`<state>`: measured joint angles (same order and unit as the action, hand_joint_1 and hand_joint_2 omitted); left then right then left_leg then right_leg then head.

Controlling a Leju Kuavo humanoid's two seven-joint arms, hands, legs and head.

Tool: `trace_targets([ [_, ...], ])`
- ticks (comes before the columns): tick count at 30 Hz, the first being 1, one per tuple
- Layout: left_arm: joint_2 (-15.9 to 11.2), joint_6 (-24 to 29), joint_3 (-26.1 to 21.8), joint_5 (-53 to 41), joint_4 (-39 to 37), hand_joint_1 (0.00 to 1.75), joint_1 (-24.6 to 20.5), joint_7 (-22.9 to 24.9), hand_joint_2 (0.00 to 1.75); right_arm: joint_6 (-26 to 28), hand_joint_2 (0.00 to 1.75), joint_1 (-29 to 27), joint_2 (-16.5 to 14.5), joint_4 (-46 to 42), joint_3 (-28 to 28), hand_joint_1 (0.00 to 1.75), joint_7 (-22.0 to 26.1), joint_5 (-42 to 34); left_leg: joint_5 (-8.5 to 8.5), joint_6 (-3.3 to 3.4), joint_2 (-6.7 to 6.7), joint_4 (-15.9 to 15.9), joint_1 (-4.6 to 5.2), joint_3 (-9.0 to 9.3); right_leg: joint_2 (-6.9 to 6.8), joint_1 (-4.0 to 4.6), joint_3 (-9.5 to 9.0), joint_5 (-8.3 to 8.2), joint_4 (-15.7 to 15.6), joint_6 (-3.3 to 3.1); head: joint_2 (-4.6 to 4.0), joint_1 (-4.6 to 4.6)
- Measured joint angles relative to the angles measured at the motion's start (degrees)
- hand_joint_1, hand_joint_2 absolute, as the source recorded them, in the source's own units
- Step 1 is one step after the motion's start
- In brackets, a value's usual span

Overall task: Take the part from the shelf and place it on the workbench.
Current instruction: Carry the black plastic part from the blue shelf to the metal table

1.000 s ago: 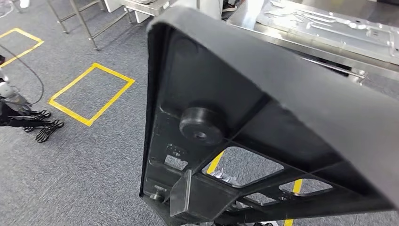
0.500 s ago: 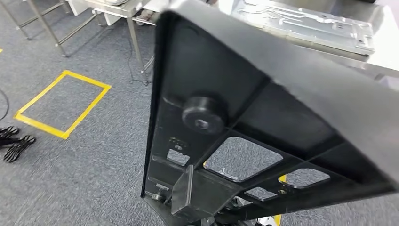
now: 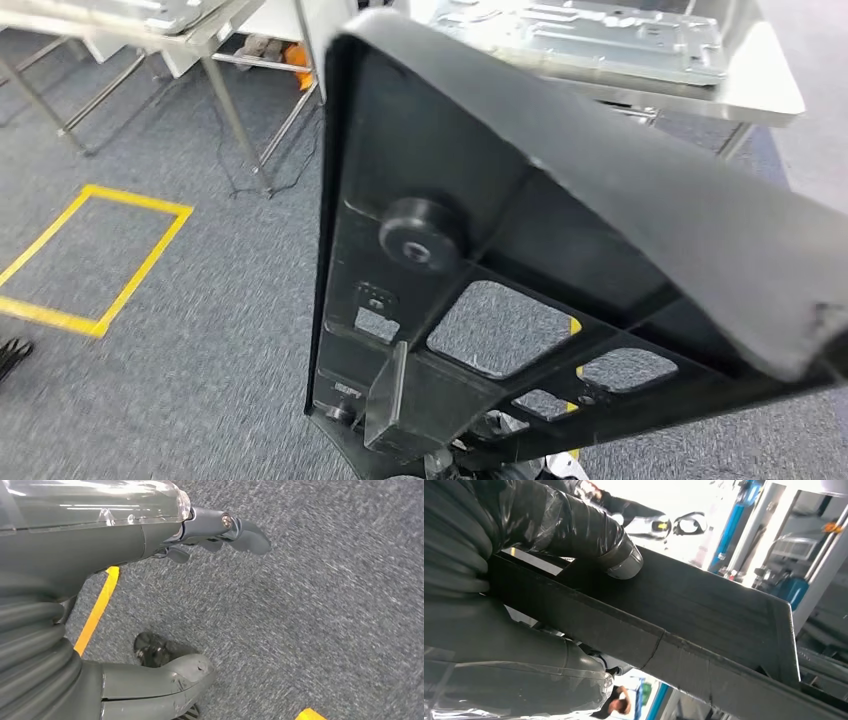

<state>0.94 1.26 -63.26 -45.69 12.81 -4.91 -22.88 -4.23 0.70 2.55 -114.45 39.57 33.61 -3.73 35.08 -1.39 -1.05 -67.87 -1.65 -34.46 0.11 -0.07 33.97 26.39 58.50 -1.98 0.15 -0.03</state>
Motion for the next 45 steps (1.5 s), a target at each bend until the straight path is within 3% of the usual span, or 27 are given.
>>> trace_targets([
  [1, 0.0, 0.0, 0.0, 0.0, 0.0, 0.00, 0.3, 0.0, 1.75, 0.0, 1.75, 0.0, 0.0, 0.1, 0.0, 1.75, -0.1, 0.0, 1.29, 0.05, 0.40, -3.8, 0.05, -2.22, 0.54, 0.16, -0.03, 0.09, 0.1, -0.23, 0.00, -0.01],
  [2, 0.0, 0.0, 0.0, 0.0, 0.0, 0.00, 0.5, 0.0, 1.75, 0.0, 1.75, -0.1, 0.0, 0.3, 0.0, 1.75, -0.1, 0.0, 1.53, 0.13, 0.57, -6.1, 0.10, -3.83, 1.18, 0.33, -0.08, 0.20, 0.1, -0.33, 0.00, -0.01],
  [3, 0.0, 0.0, 0.0, 0.0, 0.0, 0.00, 0.7, 0.0, 1.75, 0.0, 1.75, -0.2, 0.0, 0.4, 0.0, 1.75, -0.2, 0.0, 0.53, 0.27, 0.66, -6.3, 0.14, -4.48, 1.83, 0.49, -0.19, 0.33, 0.3, -0.39, 0.00, 0.00],
  [5, 0.1, -0.1, -0.1, 0.0, 0.0, 0.00, 0.8, 0.0, 1.75, 0.0, 1.75, -0.2, 0.0, 0.5, 0.0, 1.75, -0.2, 0.1, -4.10, 0.81, 1.35, -0.5, 0.26, -2.66, 3.05, 0.67, -0.58, 0.71, 0.5, -0.30, 0.00, 0.00],
  [7, 0.1, -0.1, -0.1, 0.0, 0.0, 0.00, 0.7, -0.1, 1.75, 0.0, 1.75, -0.2, 0.0, 0.5, 0.0, 1.75, -0.2, 0.1, -7.10, 1.38, 3.04, 6.2, 0.40, 0.06, 4.06, 0.75, -0.68, 1.14, 0.9, 0.03, 0.00, 0.00],
  [9, 0.1, -0.1, -0.1, 0.0, 0.0, 0.00, 0.7, -0.1, 1.75, 0.0, 1.75, -0.3, 0.1, 0.6, 0.0, 1.75, -0.3, 0.1, -7.26, 1.67, 3.77, 8.4, 0.59, 1.00, 4.88, 0.60, -0.42, 1.27, 1.0, 0.58, 0.00, 0.01],
  [10, 0.1, -0.1, -0.1, 0.0, 0.0, 0.00, 0.7, -0.1, 1.75, 0.0, 1.75, -0.3, 0.1, 0.6, 0.0, 1.75, -0.3, 0.1, -7.38, 1.82, 3.42, 8.7, 0.63, 1.11, 5.27, 0.55, -0.29, 1.24, 1.0, 0.87, 0.00, 0.01],
  [11, 0.2, -0.1, -0.2, 0.0, 0.0, 0.00, 0.7, -0.2, 1.75, 0.0, 1.75, -0.3, 0.1, 0.6, 0.0, 1.75, -0.3, 0.1, -7.49, 2.02, 3.03, 8.9, 0.55, 1.23, 5.26, 0.50, -0.25, 1.31, 1.1, 1.16, 0.00, 0.01],
  [13, 0.4, -0.1, -0.3, 0.0, 0.0, 0.00, 0.6, -0.2, 1.75, 0.0, 1.75, -0.4, 0.1, 0.6, 0.0, 1.75, -0.3, 0.1, -7.65, 2.56, 2.12, 9.5, 0.28, 1.65, 3.55, 0.61, 0.68, 2.79, 3.3, 1.88, 0.00, 0.02],
  [15, 0.5, -0.1, -0.3, 0.0, 0.0, 0.00, 0.7, -0.1, 1.75, 0.0, 1.75, -0.4, 0.1, 0.6, -0.1, 1.75, -0.4, 0.1, -7.51, 2.94, 1.04, 9.7, 0.21, 1.96, 1.17, 0.35, 4.04, 6.24, 9.9, 2.65, 0.00, 0.03],
  [16, 0.5, -0.1, -0.4, -0.1, 0.0, 0.00, 0.8, -0.1, 1.75, 0.0, 1.75, -0.4, 0.2, 0.7, -0.1, 1.75, -0.4, 0.1, -7.38, 2.99, 0.45, 9.7, 0.21, 2.03, 0.66, 0.07, 6.19, 7.80, 13.8, 2.93, 0.00, 0.02],
  [17, 0.5, -0.1, -0.4, -0.2, 0.0, 0.00, 0.9, 0.0, 1.75, 0.0, 1.75, -0.4, 0.2, 0.7, -0.1, 1.75, -0.4, 0.1, -7.23, 2.95, -0.11, 9.7, 0.18, 2.13, 0.40, -0.21, 7.86, 8.52, 16.6, 3.16, 0.00, 0.02],
  [18, 0.5, -0.1, -0.4, -0.3, 0.0, 0.00, 0.9, 0.1, 1.75, 0.0, 1.75, -0.5, 0.2, 0.8, -0.1, 1.75, -0.4, 0.1, -7.05, 2.84, -0.65, 9.7, 0.13, 2.30, 0.26, -0.46, 8.51, 8.02, 17.3, 3.35, 0.00, 0.02],
  [19, 0.6, -0.1, -0.4, -0.4, 0.0, 0.00, 0.9, 0.3, 1.75, 0.0, 1.75, -0.5, 0.3, 0.9, -0.1, 1.75, -0.4, 0.1, -6.85, 2.65, -1.13, 9.7, 0.04, 2.57, 0.05, -0.66, 7.91, 6.44, 15.8, 3.48, 0.00, 0.02],
  [21, 0.6, -0.1, -0.4, -0.5, 0.0, 0.00, 0.8, 0.4, 1.75, 0.0, 1.75, -0.5, 0.3, 0.9, -0.1, 1.75, -0.5, 0.1, -6.30, 2.18, -1.99, 9.7, -0.07, 3.37, -1.35, -0.79, 4.02, 2.05, 7.9, 3.56, 0.00, 0.02],
  [23, 0.7, -0.2, -0.4, -0.6, 0.0, 0.00, 0.8, 0.5, 1.75, 0.0, 1.75, -0.5, 0.4, 0.9, -0.1, 1.75, -0.5, 0.2, -5.78, 1.55, -2.60, 9.7, 0.10, 3.93, -2.62, -0.43, 1.15, 0.06, 2.0, 3.09, 0.00, 0.02],
  [26, 0.7, -0.6, -0.4, -0.7, 0.0, 0.00, 0.6, 0.9, 1.75, 0.2, 1.75, -0.5, 0.5, 0.9, -0.1, 1.75, -0.7, 1.0, -5.35, 0.60, -3.46, 10.1, 0.34, 4.45, -1.92, -0.08, 0.85, 0.30, 1.0, 1.99, 0.00, 0.01],
  [28, 0.7, -0.9, -0.4, -0.7, 0.0, 0.00, 0.5, 1.1, 1.75, 0.3, 1.75, -0.6, 0.6, 0.9, -0.1, 1.75, -0.8, 1.4, -4.13, 0.14, -2.40, 8.7, 0.18, 4.15, -1.32, -0.31, 0.40, 0.22, 0.5, 1.20, 0.00, 0.00],
  [30, 0.7, -1.2, -0.4, -0.7, 0.0, 0.00, 0.6, 1.2, 1.75, 0.4, 1.75, -0.6, 0.6, 1.0, -0.2, 1.75, -0.9, 1.7, -0.91, 0.01, -0.32, 2.6, 0.10, 1.27, -0.92, -0.34, 0.00, 0.31, 0.2, 0.55, 0.00, 0.00],
  [32, 0.7, -1.3, -0.4, -0.7, 0.0, 0.00, 0.8, 1.4, 1.75, 0.6, 1.75, -0.6, 0.6, 1.1, -0.2, 1.75, -0.9, 1.9, 1.72, 0.10, 0.52, -5.1, 0.21, -3.05, -0.35, 0.00, -0.22, 0.58, 0.3, 0.10, 0.00, 0.01],
  [33, 0.7, -1.4, -0.4, -0.7, 0.0, 0.00, 0.9, 1.4, 1.75, 0.7, 1.75, -0.7, 0.7, 1.3, -0.2, 1.75, -0.9, 1.9, 1.50, 0.24, 0.60, -6.8, 0.26, -4.33, -0.03, 0.19, -0.40, 0.73, 0.3, -0.05, 0.00, 0.01],
  [34, 0.7, -1.4, -0.4, -0.7, 0.0, 0.00, 1.0, 1.5, 1.75, 0.7, 1.75, -0.7, 0.7, 1.4, -0.2, 1.75, -0.9, 2.0, 0.07, 0.45, 0.61, -6.1, 0.31, -4.49, 0.27, 0.36, -0.66, 0.90, 0.3, -0.12, 0.00, 0.01],
  [36, 0.7, -1.6, -0.4, -0.7, 0.0, 0.00, 1.0, 1.7, 1.75, 0.8, 1.75, -0.7, 0.7, 1.5, -0.2, 1.75, -0.9, 2.0, -4.64, 1.14, 0.74, 0.8, 0.51, -1.96, 0.73, 0.57, -1.35, 1.37, 0.4, -0.08, 0.00, 0.01],
  [38, 0.6, -1.8, -0.4, -0.7, 0.0, 0.00, 1.0, 1.9, 1.75, 0.8, 1.75, -0.7, 0.7, 1.6, -0.2, 1.75, -0.9, 2.1, -7.27, 1.77, 1.01, 7.1, 0.87, 0.65, 1.03, 0.79, -1.62, 1.81, 0.6, 0.28, 0.00, 0.00],
  [42, 0.5, -1.9, -0.4, -0.7, 0.0, 0.00, 1.0, 2.1, 1.75, 0.8, 1.75, -0.8, 0.8, 1.7, -0.2, 1.75, -0.9, 2.2, -7.50, 2.47, 1.13, 9.1, 0.92, 1.47, 1.17, 0.81, -1.42, 2.17, 0.9, 1.36, 0.00, 0.02],
  [43, 0.5, -1.9, -0.5, -0.7, 0.0, 0.00, 1.0, 2.1, 1.75, 0.8, 1.75, -0.8, 0.9, 1.7, -0.2, 1.75, -0.9, 2.2, -7.62, 2.77, 1.06, 9.4, 0.74, 1.63, 1.01, 0.81, -1.15, 2.85, 1.7, 1.68, 0.00, 0.02],
  [45, 0.5, -1.9, -0.5, -0.7, 0.0, 0.00, 0.9, 2.1, 1.75, 0.8, 1.75, -0.8, 1.0, 1.7, -0.2, 1.75, -0.9, 2.2, -7.72, 3.20, 0.88, 9.7, 0.54, 1.88, 0.64, 0.51, 1.28, 5.91, 7.0, 2.34, 0.00, 0.02],
])
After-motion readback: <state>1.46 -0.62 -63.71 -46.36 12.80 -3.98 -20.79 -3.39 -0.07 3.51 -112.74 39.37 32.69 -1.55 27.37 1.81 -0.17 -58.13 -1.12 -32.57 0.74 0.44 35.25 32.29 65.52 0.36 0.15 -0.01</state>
